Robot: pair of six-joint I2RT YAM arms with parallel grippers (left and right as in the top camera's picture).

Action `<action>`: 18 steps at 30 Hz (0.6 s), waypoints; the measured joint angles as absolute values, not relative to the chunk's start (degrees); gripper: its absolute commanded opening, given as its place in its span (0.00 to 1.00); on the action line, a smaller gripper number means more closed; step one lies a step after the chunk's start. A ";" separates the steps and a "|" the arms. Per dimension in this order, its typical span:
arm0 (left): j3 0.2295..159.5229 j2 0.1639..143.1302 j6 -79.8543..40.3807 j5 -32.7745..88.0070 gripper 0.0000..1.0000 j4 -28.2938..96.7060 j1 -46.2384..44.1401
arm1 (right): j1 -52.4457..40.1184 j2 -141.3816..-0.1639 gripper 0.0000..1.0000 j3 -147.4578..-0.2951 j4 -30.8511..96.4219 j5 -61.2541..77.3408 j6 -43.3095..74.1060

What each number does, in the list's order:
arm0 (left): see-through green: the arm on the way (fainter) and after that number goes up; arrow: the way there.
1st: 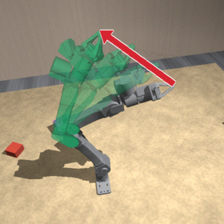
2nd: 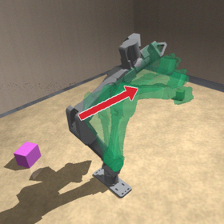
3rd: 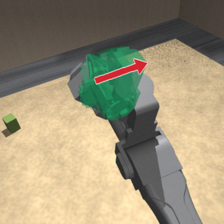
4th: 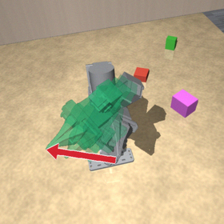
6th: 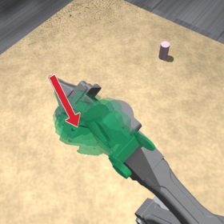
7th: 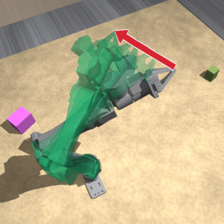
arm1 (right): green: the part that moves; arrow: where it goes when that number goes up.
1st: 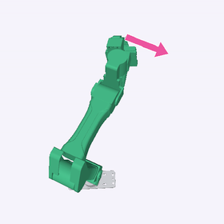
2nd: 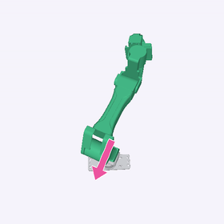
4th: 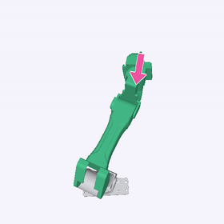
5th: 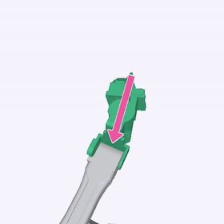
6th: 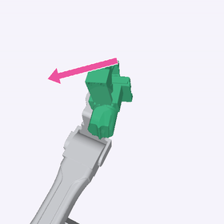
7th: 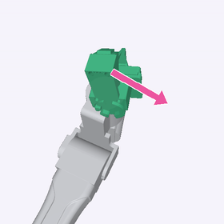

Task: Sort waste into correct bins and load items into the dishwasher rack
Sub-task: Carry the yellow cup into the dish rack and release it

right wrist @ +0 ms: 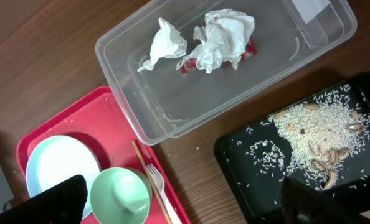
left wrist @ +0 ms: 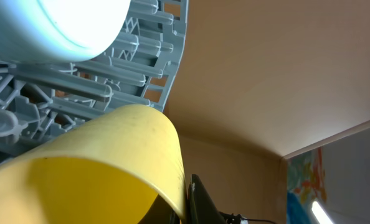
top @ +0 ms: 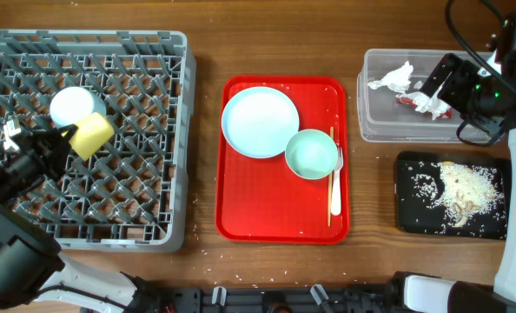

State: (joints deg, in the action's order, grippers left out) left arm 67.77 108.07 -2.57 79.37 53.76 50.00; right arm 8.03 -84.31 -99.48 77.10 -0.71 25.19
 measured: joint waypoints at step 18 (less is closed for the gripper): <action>67.66 108.12 -3.46 66.04 0.31 61.19 60.31 | 8.03 -84.31 1.00 -99.48 77.10 -0.71 25.19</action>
State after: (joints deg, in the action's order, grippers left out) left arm 67.66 108.12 -3.46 66.04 61.19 60.31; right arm 8.03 -84.31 -99.48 77.10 -0.71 25.19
